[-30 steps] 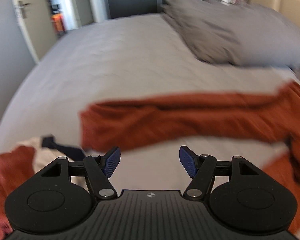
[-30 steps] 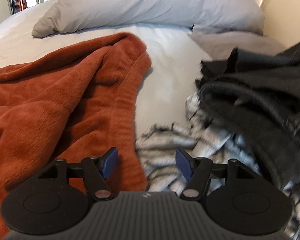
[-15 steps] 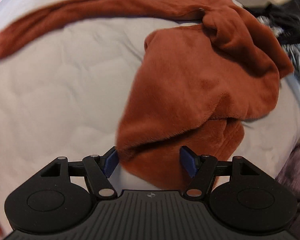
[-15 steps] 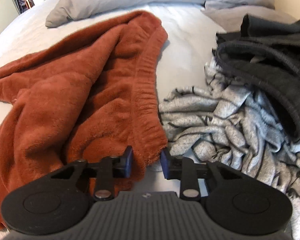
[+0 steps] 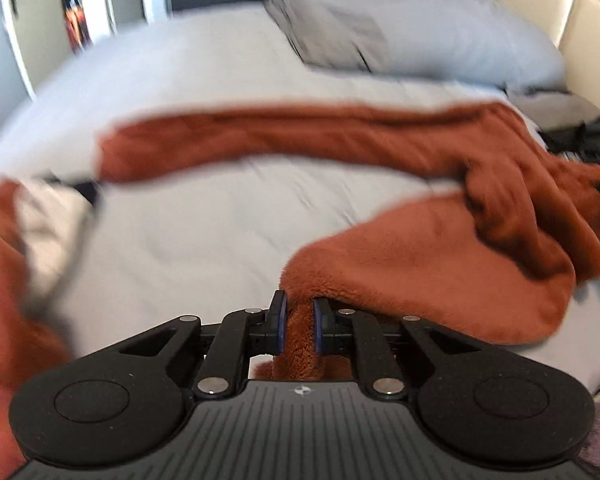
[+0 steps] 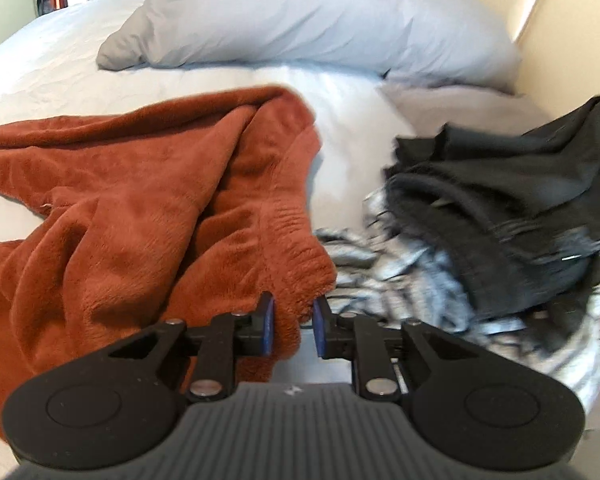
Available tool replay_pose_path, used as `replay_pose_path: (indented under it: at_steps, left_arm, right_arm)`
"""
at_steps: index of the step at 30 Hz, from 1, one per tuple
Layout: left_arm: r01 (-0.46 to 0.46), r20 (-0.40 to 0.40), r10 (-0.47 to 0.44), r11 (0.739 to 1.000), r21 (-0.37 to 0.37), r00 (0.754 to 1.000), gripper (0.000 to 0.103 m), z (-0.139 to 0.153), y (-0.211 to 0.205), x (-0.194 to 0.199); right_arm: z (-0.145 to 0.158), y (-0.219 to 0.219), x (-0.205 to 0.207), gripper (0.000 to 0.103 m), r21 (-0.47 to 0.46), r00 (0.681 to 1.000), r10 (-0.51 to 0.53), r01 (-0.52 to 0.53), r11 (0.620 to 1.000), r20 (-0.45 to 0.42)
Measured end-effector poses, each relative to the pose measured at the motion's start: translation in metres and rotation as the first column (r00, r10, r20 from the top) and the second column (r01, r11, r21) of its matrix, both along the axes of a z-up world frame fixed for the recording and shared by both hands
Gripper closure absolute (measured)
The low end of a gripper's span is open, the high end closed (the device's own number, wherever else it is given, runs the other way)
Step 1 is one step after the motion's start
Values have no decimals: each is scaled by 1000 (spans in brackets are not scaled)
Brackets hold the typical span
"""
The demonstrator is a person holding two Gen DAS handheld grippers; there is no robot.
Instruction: Fold clothes
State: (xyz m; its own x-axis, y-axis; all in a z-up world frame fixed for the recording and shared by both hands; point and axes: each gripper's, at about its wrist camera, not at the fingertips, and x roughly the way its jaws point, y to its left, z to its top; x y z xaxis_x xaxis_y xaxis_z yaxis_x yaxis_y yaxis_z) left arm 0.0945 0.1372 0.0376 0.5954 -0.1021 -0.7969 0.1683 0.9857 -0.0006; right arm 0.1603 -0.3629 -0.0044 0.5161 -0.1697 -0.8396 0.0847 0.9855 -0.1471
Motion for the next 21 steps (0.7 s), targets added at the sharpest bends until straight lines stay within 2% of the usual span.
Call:
replay_pose_path:
  at_steps: [4,8,12,16,21]
  left_arm:
    - [-45,107,34,994,101,994,93,48,33,-8]
    - [-85,139,59,978,193,989,93,71,64,-23]
    - [-91,94,68,960,266,993,93,59,88,-43]
    - [-58,9,58,953,296,998,93,32,97,-56]
    - [87,-130,-43,932,351,991,92,-3,88,-61]
  right_arm:
    - [27,-18,-15,86,-27,999,-43,44,999,31]
    - [42,-41,-31,87,-63,998,-65,65,996,0]
    - [36,-52,-49,87,-90,996,-63,58,994,-56]
    - [12,-51,-58,87,-86,991,-63,53,995,-115]
    - [-27,-44,-66,87,-119,974,-39,13,993,-223]
